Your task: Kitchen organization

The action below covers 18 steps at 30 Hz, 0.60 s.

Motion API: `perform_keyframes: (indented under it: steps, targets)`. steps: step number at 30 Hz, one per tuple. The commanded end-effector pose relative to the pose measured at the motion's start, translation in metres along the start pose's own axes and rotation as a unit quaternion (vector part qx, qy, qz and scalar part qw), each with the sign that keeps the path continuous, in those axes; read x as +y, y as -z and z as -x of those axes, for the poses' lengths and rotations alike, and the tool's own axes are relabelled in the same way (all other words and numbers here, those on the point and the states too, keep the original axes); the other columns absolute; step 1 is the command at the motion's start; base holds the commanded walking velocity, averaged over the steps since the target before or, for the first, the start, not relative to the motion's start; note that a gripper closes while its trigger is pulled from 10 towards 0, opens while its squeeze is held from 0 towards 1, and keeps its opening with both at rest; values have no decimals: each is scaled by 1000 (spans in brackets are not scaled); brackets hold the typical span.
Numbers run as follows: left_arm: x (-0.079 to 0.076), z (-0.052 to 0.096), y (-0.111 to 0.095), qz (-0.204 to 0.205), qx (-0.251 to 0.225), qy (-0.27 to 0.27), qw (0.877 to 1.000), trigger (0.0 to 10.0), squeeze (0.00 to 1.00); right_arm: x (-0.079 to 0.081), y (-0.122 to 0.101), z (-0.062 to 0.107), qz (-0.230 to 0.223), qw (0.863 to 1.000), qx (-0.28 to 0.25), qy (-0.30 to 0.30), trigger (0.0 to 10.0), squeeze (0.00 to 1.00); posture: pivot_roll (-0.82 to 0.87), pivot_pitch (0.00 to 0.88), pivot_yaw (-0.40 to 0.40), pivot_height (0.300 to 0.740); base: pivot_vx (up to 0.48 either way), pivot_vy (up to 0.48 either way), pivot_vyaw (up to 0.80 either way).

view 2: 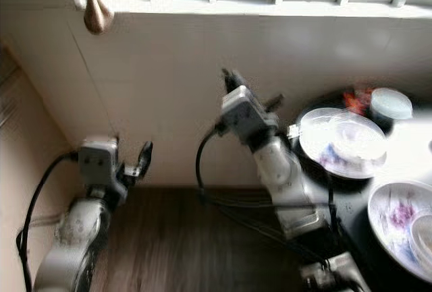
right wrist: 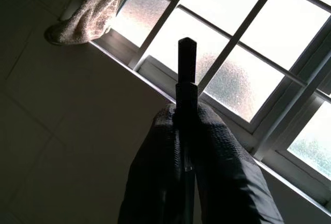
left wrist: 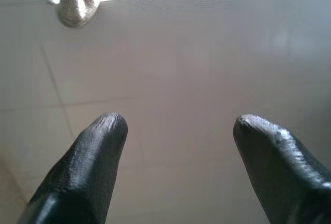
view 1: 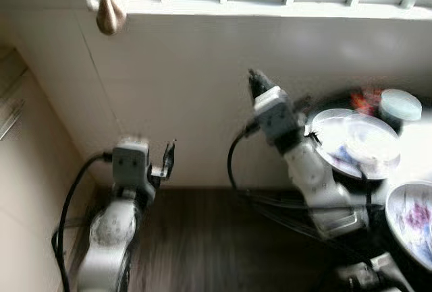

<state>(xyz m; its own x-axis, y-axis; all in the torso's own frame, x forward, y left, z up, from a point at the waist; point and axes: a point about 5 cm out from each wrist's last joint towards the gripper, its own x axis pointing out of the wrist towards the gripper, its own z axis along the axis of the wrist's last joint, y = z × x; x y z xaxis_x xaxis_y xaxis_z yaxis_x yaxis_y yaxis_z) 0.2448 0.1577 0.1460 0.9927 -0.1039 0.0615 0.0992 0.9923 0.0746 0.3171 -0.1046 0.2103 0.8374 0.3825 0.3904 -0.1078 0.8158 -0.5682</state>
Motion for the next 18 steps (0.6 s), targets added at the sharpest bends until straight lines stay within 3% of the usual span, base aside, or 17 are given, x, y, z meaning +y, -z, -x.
perform_keyframes:
  steps: [1, 6, 18]
  targets:
    - [-4, 0, -4, -1, -11, 12, 1000, 10000, 0, 0, -4, -1, -3, 1000, -7, -2, 0, 0, 99, 0, -38, 740, 0, 0, 800]
    - [-4, 0, -3, -1, -5, 11, 1000, 10000, 0, 1, -5, -1, -2, 1000, -9, -9, 0, 0, 99, 0, -38, 740, 0, 0, 800]
    - [0, -1, -11, -21, -29, -3, 999, 10000, 0, 2, -15, -4, -49, 998, -28, -19, 0, 0, 101, 0, -42, 740, 0, 0, 800]
